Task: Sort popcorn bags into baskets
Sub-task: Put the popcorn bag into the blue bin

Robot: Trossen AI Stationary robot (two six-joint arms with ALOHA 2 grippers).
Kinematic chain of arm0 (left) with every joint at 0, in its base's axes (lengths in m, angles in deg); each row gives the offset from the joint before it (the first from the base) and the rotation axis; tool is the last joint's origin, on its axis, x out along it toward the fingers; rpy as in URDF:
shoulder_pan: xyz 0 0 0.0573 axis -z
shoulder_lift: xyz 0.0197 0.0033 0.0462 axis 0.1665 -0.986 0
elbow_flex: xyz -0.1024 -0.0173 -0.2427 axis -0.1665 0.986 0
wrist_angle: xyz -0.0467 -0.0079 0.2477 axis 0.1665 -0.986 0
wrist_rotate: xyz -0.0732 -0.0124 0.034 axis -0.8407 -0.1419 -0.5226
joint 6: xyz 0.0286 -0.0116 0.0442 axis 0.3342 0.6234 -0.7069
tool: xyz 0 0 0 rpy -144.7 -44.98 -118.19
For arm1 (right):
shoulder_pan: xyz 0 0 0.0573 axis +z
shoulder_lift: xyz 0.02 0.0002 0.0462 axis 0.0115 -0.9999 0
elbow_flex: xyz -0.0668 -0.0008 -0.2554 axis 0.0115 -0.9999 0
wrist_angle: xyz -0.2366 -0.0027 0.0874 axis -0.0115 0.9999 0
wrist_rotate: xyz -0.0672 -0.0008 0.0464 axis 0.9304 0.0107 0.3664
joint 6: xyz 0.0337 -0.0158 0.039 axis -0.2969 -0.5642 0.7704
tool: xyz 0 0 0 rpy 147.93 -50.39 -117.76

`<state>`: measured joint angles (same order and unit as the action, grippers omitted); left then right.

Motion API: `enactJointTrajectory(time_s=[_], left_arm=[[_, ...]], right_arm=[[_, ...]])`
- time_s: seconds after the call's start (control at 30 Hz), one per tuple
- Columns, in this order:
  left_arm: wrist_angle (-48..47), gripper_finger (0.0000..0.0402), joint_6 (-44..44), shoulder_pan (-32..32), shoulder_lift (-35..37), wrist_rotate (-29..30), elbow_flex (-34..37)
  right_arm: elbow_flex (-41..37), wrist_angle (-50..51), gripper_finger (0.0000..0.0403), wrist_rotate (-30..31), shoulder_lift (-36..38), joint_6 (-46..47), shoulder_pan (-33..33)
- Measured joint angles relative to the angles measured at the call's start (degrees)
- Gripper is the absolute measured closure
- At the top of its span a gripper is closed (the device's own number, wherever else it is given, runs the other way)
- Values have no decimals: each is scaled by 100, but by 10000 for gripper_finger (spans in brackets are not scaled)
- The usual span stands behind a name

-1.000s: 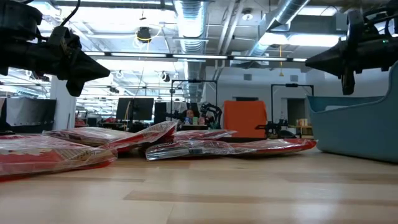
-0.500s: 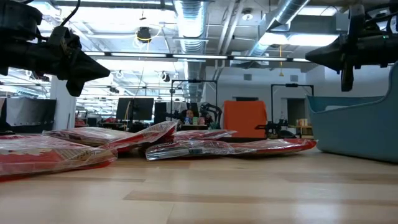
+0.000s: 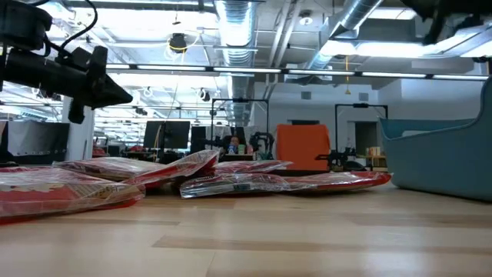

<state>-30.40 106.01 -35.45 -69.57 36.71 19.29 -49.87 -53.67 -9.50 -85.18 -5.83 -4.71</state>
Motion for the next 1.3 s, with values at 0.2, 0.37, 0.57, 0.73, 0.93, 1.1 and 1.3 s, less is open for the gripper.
enactJointTrajectory(time_s=[0.2, 0.37, 0.57, 0.73, 0.93, 1.1, 1.3], left_arm=[[-170, 402, 362, 0, 0, 467, 0], [-199, 401, 873, 2, 0, 291, 0], [-197, 401, 1304, 1, 0, 220, 0], [-192, 402, 1629, 1, 0, 229, 0], [-14, 378, 1586, 2, 0, -267, 0], [638, 310, 1597, 6, 2, -1362, -1], [835, 199, 1827, 4, -11, -1818, -2]], right_arm=[[1557, 861, 230, 101, -2066, -254, 0], [2887, 2453, 161, 92, -3978, -187, -5], [4102, 3782, 127, 2, -5976, 218, 122], [4828, 4047, 127, -490, -7248, 755, 135], [5359, 4073, 127, -1320, -8407, 1611, 224], [5531, 4370, 127, -2029, -9045, 2105, 318], [5517, 4707, 127, -2672, -9785, 2445, 371]])
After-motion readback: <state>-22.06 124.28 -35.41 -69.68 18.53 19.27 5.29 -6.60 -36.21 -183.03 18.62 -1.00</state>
